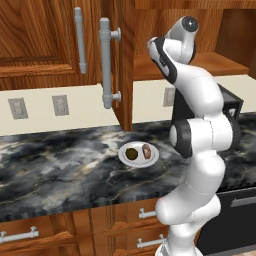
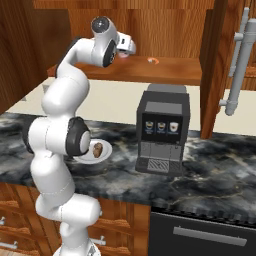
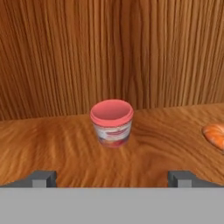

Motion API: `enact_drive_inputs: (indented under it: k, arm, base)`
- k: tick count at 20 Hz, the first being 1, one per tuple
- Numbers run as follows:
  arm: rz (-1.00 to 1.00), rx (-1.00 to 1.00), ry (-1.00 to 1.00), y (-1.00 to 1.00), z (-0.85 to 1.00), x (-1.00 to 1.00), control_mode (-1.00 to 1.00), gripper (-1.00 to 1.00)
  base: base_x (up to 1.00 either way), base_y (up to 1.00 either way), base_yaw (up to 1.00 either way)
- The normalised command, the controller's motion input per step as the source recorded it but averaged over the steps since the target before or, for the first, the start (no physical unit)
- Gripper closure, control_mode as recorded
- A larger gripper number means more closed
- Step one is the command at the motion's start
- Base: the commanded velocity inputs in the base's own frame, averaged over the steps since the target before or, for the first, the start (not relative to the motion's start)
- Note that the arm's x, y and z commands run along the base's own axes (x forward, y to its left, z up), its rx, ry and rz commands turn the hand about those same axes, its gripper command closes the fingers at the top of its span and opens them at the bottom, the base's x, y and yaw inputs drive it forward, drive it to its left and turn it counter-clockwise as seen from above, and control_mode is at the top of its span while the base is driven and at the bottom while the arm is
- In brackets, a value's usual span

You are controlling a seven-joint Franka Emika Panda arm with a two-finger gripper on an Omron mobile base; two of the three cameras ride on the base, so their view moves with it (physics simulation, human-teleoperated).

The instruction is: Pick the avocado and bread from the counter and place them on the plate. Then pick the jam from the cabinet and place it next to the plate. Lastly close the cabinet door.

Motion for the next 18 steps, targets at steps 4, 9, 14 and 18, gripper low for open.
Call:
enact_drive_inputs:
  k: [4,9,14,18]
  arm:
    - [0.02,-0.01,0.00,-0.06,-0.15,0.20,-1.00,-1.00]
    - [0.02,-0.02,0.00,-0.01,-0.12,0.25,-1.00,-1.00]
    - [0.02,-0.01,0.00,0.00,-0.07,0.32,-1.00,-1.00]
    - [0.02,0.00,0.00,-0.01,-0.02,0.31,-1.00,-1.00]
  base:
    - [0.00,0.00,0.00]
    - [0.00,0.00,0.00]
    - [0.00,0.00,0.00]
    - [0.00,0.00,0.00]
